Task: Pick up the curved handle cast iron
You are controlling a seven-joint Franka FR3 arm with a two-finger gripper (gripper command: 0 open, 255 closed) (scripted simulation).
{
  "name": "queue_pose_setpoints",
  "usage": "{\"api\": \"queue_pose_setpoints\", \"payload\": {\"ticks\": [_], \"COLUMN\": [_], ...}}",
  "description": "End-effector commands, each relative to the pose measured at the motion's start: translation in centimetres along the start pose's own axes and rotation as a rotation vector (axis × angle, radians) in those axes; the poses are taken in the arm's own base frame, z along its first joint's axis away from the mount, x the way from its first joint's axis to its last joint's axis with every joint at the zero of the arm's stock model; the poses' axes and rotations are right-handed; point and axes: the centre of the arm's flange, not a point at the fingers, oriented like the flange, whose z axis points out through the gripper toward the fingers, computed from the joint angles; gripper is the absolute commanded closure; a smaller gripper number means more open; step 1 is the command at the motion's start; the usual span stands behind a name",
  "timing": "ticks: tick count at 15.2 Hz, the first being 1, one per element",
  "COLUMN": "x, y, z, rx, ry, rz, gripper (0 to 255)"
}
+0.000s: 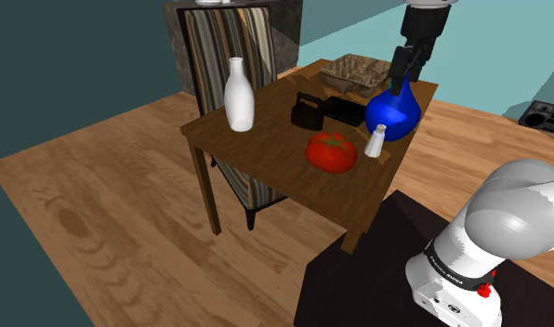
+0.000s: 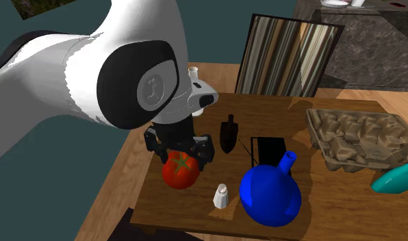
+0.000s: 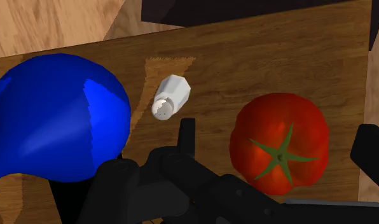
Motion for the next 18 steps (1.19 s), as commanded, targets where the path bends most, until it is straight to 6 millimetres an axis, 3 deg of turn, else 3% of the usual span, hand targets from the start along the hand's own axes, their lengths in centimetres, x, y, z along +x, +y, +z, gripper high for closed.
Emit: {"api": "queue_pose_setpoints", "payload": {"ticks": [1,18], "x": [0.0,20.1], "y": [0.0,5.6], "z": [0.0,8.1], "rx": [0.0,0.063], "ry": [0.0,0.023], "rz": [0.0,-0.058], "gripper": [0,0]}}
